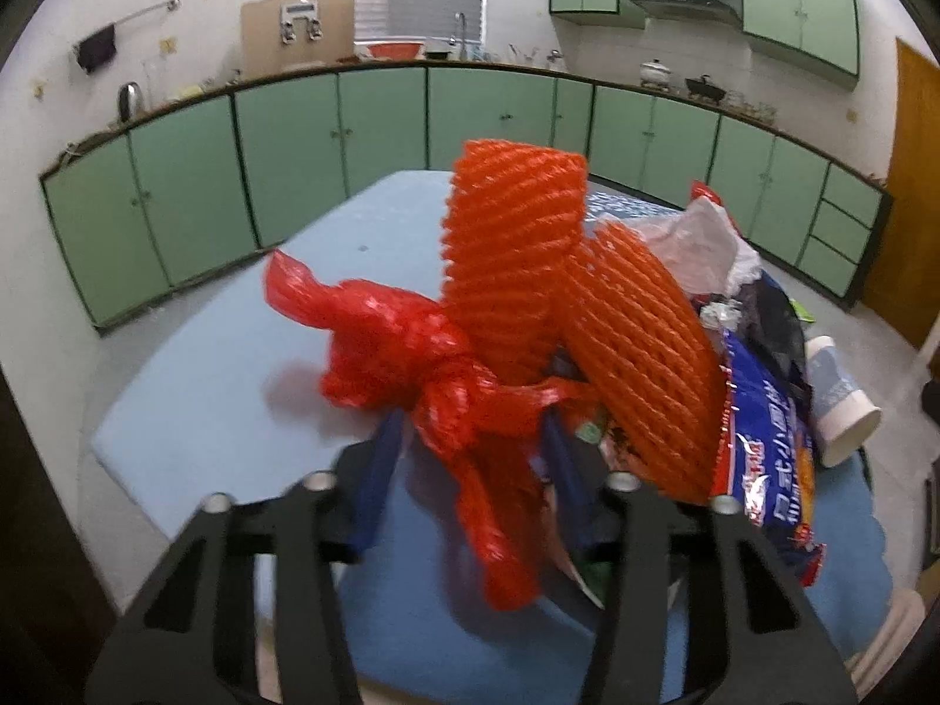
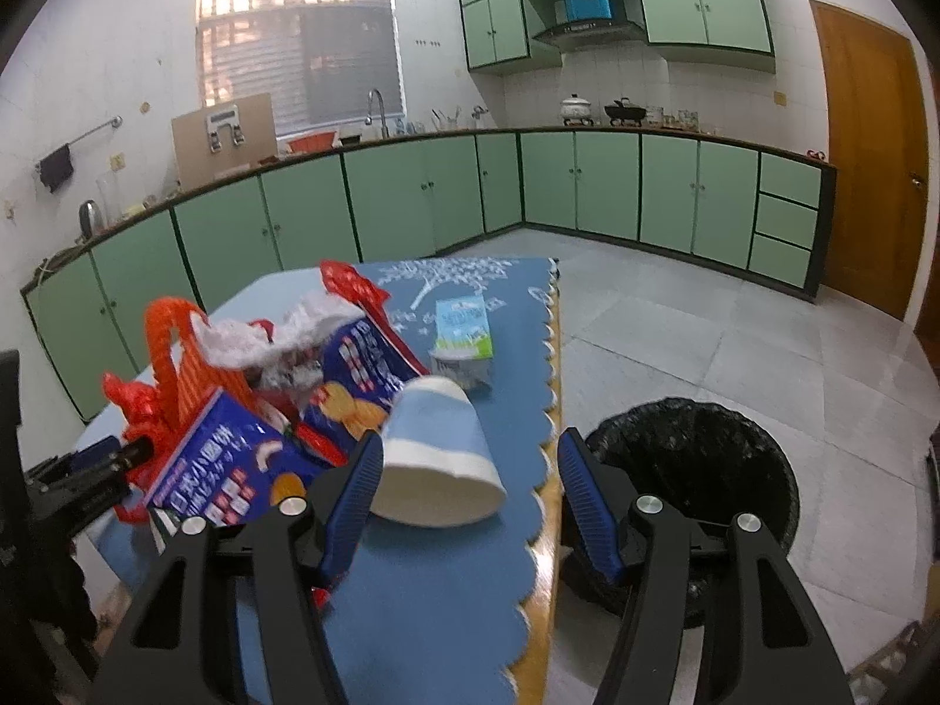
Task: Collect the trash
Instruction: 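Grasp the white paper cup with the right tool while the left tool grasps the red bag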
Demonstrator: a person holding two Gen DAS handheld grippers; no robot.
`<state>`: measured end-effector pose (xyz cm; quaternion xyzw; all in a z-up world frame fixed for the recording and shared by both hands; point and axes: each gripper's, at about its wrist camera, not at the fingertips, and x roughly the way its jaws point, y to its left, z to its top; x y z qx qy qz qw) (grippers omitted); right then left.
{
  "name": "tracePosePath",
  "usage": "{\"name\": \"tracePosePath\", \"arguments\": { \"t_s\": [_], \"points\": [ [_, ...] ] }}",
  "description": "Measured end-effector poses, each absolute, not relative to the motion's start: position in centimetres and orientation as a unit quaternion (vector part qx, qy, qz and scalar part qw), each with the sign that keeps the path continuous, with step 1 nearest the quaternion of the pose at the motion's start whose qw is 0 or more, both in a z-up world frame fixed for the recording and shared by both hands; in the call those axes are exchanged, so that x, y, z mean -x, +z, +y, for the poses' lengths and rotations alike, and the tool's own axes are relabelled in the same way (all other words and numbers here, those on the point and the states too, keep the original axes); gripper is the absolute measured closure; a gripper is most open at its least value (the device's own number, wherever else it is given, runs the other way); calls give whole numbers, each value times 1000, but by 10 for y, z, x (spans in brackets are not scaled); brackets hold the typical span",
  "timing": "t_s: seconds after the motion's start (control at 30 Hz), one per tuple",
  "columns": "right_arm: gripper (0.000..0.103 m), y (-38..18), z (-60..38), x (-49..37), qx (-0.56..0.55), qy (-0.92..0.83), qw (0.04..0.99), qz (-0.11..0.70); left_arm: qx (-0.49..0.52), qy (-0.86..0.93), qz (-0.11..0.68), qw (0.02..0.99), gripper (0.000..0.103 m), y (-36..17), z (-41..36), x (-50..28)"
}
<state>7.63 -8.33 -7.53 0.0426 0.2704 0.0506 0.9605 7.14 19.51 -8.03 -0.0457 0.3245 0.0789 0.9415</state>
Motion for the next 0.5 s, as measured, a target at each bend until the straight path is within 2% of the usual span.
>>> {"name": "tracePosePath", "arguments": {
  "t_s": [0.07, 0.17, 0.23, 0.5],
  "points": [
    [45, -80, -84, -75, -34, 45, 959, 276, 48, 72, 323, 942, 80, -82, 195, -71],
    [48, -88, -87, -78, -44, 50, 955, 289, 46, 72, 316, 945, 93, -83, 195, -69],
    [48, -92, -86, -82, -40, 56, 954, 293, 46, 78, 312, 946, 98, -82, 194, -69],
    [55, -108, -76, -107, -15, 69, 948, 310, 50, 111, 278, 953, 101, -64, 207, -59]
  ]
}}
